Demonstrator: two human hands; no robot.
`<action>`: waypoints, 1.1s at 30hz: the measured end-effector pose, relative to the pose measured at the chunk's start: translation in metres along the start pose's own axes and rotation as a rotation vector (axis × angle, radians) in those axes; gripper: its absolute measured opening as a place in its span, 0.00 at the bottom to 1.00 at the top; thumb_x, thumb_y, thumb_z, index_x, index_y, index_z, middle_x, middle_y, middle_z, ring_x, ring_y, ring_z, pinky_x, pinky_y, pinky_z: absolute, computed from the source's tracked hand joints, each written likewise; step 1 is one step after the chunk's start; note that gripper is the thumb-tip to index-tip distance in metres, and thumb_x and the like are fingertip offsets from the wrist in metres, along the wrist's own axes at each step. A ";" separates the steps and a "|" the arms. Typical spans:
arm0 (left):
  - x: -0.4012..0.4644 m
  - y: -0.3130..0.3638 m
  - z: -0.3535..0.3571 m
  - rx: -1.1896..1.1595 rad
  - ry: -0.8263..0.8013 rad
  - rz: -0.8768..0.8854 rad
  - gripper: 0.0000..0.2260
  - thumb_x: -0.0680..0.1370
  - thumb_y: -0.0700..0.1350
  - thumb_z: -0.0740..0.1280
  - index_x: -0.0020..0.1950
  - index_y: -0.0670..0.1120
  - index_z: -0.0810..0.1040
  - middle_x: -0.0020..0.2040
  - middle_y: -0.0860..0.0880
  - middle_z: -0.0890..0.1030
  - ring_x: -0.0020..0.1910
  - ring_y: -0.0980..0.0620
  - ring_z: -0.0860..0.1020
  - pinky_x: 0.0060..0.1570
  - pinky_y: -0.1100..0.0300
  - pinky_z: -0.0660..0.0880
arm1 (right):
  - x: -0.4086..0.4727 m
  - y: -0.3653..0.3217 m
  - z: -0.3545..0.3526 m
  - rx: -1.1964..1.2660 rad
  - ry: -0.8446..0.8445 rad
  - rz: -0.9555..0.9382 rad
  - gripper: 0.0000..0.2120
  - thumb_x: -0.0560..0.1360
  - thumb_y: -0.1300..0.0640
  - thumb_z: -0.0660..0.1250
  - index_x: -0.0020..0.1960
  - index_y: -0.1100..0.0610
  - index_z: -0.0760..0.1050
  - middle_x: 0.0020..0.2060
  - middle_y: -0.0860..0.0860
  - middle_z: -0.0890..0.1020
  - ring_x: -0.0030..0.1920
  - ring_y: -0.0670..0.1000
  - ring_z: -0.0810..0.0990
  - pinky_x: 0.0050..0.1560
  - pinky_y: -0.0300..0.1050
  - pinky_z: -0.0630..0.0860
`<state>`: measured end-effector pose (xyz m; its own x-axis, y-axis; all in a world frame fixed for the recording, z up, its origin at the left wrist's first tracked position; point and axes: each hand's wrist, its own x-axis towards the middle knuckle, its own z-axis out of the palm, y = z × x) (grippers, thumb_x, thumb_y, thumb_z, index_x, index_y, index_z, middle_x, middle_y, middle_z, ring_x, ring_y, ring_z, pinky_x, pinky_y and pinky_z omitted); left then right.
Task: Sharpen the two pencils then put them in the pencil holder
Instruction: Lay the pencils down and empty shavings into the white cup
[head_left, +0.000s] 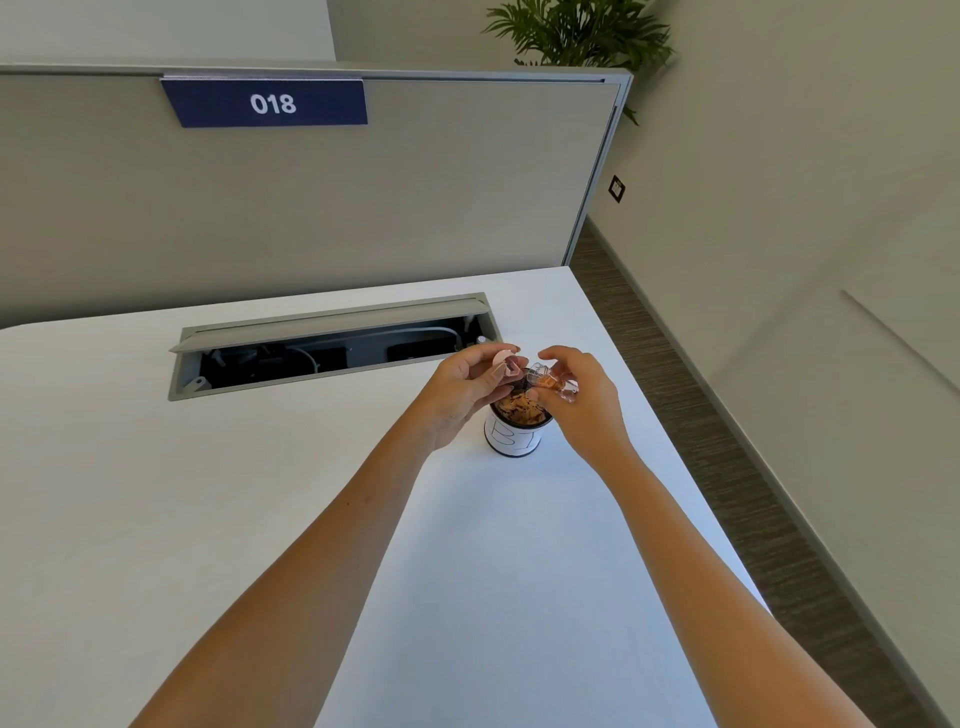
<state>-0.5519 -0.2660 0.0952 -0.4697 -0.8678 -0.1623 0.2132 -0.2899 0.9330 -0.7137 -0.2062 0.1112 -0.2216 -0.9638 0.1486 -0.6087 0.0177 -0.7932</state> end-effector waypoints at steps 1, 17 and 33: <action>0.001 0.000 0.000 0.004 -0.005 -0.001 0.12 0.80 0.34 0.63 0.59 0.47 0.78 0.55 0.49 0.84 0.56 0.52 0.82 0.53 0.62 0.79 | 0.000 0.000 0.000 -0.021 -0.012 -0.030 0.21 0.71 0.63 0.72 0.62 0.50 0.74 0.49 0.50 0.74 0.46 0.42 0.74 0.45 0.24 0.68; 0.015 -0.002 -0.003 0.642 0.122 0.250 0.09 0.77 0.43 0.71 0.56 0.48 0.79 0.52 0.51 0.83 0.52 0.54 0.81 0.54 0.62 0.77 | 0.003 0.015 0.005 -0.385 -0.123 -0.141 0.21 0.76 0.62 0.67 0.65 0.45 0.74 0.49 0.53 0.70 0.51 0.56 0.69 0.48 0.42 0.64; 0.013 -0.002 -0.003 0.578 0.160 0.235 0.08 0.78 0.45 0.69 0.57 0.47 0.79 0.52 0.50 0.83 0.51 0.55 0.81 0.52 0.64 0.77 | 0.004 0.008 -0.006 -0.078 -0.067 0.120 0.22 0.73 0.60 0.70 0.65 0.51 0.69 0.46 0.52 0.73 0.43 0.49 0.73 0.50 0.42 0.70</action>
<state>-0.5557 -0.2775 0.0900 -0.3235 -0.9441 0.0636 -0.2216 0.1409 0.9649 -0.7245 -0.2082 0.1088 -0.2467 -0.9690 0.0135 -0.6389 0.1522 -0.7541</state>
